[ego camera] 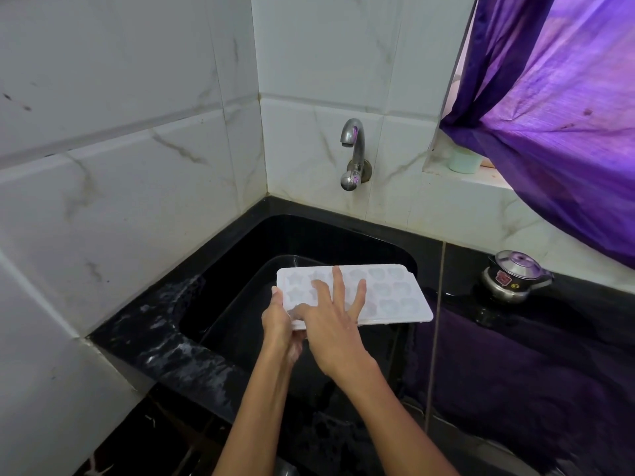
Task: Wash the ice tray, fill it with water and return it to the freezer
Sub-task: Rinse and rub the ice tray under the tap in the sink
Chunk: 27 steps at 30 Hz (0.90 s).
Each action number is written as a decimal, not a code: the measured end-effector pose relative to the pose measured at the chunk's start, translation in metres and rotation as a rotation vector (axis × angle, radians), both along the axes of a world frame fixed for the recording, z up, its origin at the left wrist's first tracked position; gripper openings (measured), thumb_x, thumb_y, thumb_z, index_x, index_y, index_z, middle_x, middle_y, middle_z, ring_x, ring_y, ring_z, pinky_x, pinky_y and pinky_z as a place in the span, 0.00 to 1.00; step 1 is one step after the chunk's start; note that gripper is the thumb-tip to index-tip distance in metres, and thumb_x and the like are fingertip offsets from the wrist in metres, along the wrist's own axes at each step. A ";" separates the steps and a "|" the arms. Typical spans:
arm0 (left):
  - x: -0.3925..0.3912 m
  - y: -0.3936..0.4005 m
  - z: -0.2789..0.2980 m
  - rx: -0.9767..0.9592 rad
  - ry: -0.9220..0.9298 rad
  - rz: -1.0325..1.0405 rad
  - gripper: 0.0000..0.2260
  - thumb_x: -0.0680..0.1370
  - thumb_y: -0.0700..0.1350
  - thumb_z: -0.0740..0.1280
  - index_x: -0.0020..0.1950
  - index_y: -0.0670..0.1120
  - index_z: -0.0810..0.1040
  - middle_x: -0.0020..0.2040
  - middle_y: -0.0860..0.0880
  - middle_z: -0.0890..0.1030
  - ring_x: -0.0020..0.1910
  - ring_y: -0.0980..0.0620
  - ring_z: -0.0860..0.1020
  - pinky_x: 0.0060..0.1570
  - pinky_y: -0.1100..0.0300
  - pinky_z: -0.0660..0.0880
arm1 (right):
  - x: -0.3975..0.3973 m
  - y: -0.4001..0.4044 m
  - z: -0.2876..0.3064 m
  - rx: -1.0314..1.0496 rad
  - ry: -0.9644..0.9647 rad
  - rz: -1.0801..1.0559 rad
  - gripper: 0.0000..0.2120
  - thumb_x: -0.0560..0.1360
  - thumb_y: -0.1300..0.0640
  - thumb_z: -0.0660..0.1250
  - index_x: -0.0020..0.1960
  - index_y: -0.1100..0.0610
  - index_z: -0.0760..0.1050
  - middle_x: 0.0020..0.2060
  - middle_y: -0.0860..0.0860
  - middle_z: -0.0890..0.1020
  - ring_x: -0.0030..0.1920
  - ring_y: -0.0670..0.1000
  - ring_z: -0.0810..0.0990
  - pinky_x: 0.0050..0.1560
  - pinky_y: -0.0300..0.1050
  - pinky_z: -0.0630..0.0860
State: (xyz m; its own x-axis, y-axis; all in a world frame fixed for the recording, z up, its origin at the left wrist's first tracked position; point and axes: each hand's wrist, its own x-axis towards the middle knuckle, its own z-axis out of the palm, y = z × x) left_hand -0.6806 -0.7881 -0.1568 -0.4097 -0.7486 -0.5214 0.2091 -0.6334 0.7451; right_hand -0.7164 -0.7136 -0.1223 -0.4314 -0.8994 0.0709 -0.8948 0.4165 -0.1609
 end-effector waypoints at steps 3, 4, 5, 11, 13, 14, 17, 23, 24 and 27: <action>-0.002 0.000 0.001 0.002 0.015 -0.022 0.21 0.82 0.57 0.53 0.55 0.43 0.77 0.49 0.41 0.84 0.45 0.41 0.83 0.42 0.48 0.80 | -0.006 0.002 0.000 -0.024 -0.079 0.003 0.20 0.76 0.63 0.65 0.63 0.45 0.75 0.76 0.54 0.54 0.76 0.59 0.33 0.68 0.68 0.29; -0.002 0.000 0.002 -0.009 0.009 -0.026 0.21 0.82 0.57 0.53 0.56 0.43 0.77 0.49 0.40 0.84 0.45 0.41 0.83 0.42 0.49 0.80 | -0.011 0.004 0.002 -0.063 -0.137 -0.001 0.22 0.75 0.65 0.65 0.63 0.44 0.74 0.75 0.52 0.55 0.76 0.58 0.35 0.69 0.67 0.29; -0.003 -0.001 0.002 -0.021 0.007 -0.028 0.21 0.82 0.56 0.53 0.56 0.42 0.77 0.48 0.40 0.84 0.44 0.41 0.83 0.42 0.49 0.80 | -0.016 0.006 0.006 -0.121 -0.199 -0.020 0.24 0.73 0.67 0.64 0.63 0.44 0.73 0.75 0.50 0.55 0.76 0.56 0.37 0.70 0.66 0.30; 0.000 -0.003 0.004 -0.037 0.037 -0.049 0.19 0.82 0.56 0.52 0.51 0.45 0.76 0.44 0.43 0.84 0.44 0.40 0.82 0.54 0.37 0.75 | -0.071 0.025 0.001 -0.560 -0.133 -0.546 0.23 0.75 0.61 0.61 0.70 0.53 0.67 0.73 0.53 0.63 0.75 0.53 0.56 0.73 0.60 0.46; 0.002 -0.005 0.004 -0.031 0.047 -0.045 0.18 0.82 0.56 0.52 0.51 0.45 0.76 0.47 0.42 0.83 0.45 0.40 0.81 0.53 0.37 0.75 | -0.091 0.035 -0.009 -0.558 -0.118 -0.714 0.23 0.77 0.53 0.61 0.71 0.56 0.64 0.72 0.55 0.64 0.74 0.55 0.58 0.72 0.59 0.52; 0.003 -0.006 0.003 -0.032 0.049 -0.043 0.18 0.82 0.55 0.52 0.51 0.44 0.76 0.47 0.42 0.82 0.45 0.40 0.81 0.52 0.37 0.76 | -0.098 0.041 -0.012 -0.524 -0.170 -0.771 0.24 0.78 0.49 0.60 0.72 0.57 0.63 0.72 0.56 0.65 0.73 0.56 0.60 0.71 0.58 0.56; 0.004 -0.008 -0.001 -0.036 0.048 -0.041 0.18 0.82 0.55 0.52 0.52 0.45 0.76 0.49 0.41 0.82 0.47 0.40 0.81 0.47 0.39 0.77 | -0.117 0.052 -0.023 -0.493 -0.658 -0.901 0.29 0.78 0.42 0.59 0.71 0.58 0.63 0.68 0.57 0.71 0.66 0.60 0.71 0.59 0.54 0.69; 0.000 -0.009 -0.007 0.004 0.031 -0.067 0.19 0.82 0.55 0.52 0.53 0.43 0.76 0.49 0.41 0.82 0.49 0.39 0.80 0.53 0.37 0.75 | -0.123 0.056 -0.026 -0.747 -1.364 -0.890 0.13 0.80 0.48 0.61 0.48 0.57 0.76 0.47 0.56 0.83 0.44 0.54 0.82 0.34 0.47 0.78; 0.000 -0.008 -0.009 0.007 0.027 -0.068 0.19 0.82 0.55 0.52 0.54 0.43 0.75 0.49 0.41 0.82 0.49 0.39 0.80 0.52 0.38 0.76 | -0.123 0.055 -0.024 -0.772 -1.325 -0.881 0.12 0.80 0.49 0.61 0.46 0.56 0.76 0.46 0.55 0.82 0.43 0.53 0.81 0.34 0.46 0.77; -0.001 -0.008 -0.019 -0.033 -0.043 -0.064 0.18 0.83 0.52 0.52 0.54 0.41 0.75 0.48 0.41 0.82 0.48 0.41 0.81 0.49 0.42 0.77 | -0.123 0.054 -0.021 -0.804 -1.207 -0.863 0.15 0.80 0.50 0.60 0.43 0.58 0.77 0.45 0.57 0.83 0.44 0.56 0.82 0.35 0.50 0.79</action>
